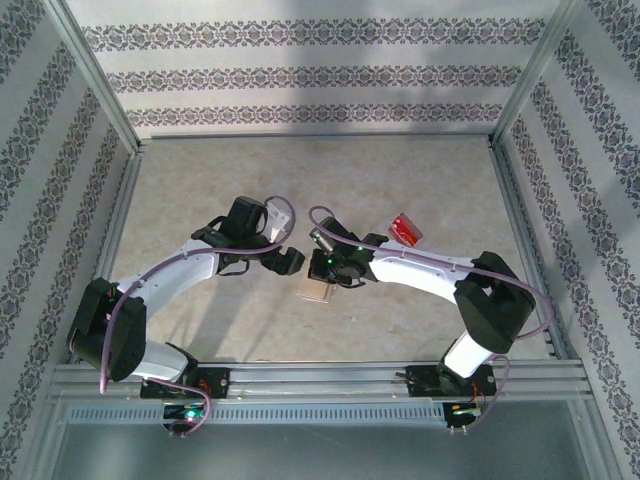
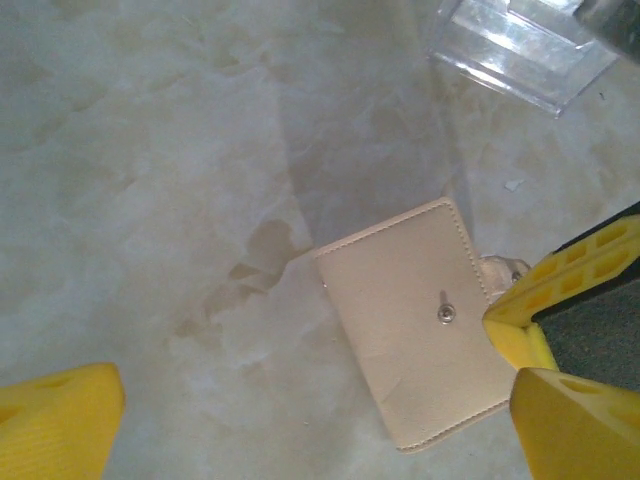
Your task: Put the credit cards into the card holder
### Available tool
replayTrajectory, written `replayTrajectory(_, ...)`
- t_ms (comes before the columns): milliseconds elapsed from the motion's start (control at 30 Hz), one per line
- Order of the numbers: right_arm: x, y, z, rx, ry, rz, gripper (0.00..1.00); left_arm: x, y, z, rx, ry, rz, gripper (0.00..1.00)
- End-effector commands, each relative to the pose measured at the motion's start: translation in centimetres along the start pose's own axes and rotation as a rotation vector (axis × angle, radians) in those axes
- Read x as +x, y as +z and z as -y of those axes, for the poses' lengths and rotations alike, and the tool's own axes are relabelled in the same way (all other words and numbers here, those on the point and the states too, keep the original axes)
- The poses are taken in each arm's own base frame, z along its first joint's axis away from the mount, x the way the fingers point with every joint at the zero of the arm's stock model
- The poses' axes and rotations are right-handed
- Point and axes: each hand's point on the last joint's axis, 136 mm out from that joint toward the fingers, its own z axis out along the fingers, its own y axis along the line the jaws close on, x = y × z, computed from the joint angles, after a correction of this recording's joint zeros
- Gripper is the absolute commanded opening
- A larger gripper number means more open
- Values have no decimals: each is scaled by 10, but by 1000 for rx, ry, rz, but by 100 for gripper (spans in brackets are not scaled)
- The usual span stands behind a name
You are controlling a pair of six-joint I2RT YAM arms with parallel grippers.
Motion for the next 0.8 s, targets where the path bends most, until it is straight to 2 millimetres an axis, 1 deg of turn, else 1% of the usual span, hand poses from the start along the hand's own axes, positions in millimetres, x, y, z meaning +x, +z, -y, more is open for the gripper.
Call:
replayTrajectory(0,1,-1,7,10,15,-14,1,-3,-7,-7,-39,67,-14,100)
replayTrajectory(133,4,-4,30,45,44,-5,1,-2,-7,-5,-28,102,-10,100)
replayTrajectory(233,6,-11,41,50,67,13,1,-1,-8,-4,-42,129,-23,100)
replayTrajectory(300,6,-16,49,58,73,29,1,1,-6,0,-37,156,-34,100)
replayTrajectory(400,7,-16,66,75,102,23,1,7,-1,5,-24,178,-52,100)
replayTrajectory(567,9,-17,79,81,122,36,1,15,7,7,-46,183,-109,100)
replayTrajectory(767,13,-7,87,81,145,14,1,12,15,19,-60,233,-141,100)
